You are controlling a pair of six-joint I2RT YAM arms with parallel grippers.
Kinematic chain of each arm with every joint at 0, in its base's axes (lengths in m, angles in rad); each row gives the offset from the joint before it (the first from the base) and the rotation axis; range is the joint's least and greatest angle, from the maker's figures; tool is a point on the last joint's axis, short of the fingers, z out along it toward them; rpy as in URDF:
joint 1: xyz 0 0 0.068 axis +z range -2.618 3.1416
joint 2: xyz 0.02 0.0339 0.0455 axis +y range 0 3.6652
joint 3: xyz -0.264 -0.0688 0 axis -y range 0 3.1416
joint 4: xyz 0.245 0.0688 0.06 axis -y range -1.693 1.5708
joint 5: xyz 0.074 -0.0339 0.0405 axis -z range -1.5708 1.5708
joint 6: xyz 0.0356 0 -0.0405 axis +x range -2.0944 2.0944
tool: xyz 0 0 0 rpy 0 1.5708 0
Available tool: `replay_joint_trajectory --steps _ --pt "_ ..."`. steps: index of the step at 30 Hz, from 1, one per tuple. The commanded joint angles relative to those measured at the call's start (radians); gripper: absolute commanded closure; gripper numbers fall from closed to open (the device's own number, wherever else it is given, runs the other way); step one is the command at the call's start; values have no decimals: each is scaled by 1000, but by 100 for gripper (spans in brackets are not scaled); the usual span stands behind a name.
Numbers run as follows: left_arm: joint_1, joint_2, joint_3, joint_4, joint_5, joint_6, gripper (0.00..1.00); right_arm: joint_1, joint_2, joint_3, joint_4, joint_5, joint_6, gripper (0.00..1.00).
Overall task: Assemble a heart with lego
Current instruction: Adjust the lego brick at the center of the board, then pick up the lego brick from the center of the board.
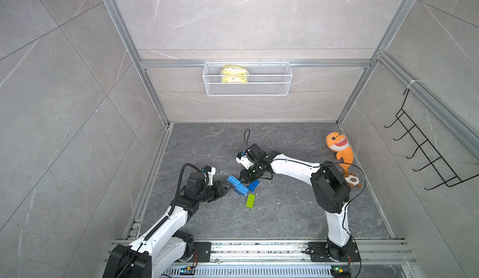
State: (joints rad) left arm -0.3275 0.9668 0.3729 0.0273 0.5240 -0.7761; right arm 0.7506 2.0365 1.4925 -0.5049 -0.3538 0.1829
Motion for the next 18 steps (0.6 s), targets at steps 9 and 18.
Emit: replay_joint_trajectory --steps 9,18 --pt "10 37 22 25 -93 -15 51 -19 -305 -168 -81 130 41 56" --pt "121 46 -12 99 -116 -47 49 178 -466 -437 -65 288 314 37"
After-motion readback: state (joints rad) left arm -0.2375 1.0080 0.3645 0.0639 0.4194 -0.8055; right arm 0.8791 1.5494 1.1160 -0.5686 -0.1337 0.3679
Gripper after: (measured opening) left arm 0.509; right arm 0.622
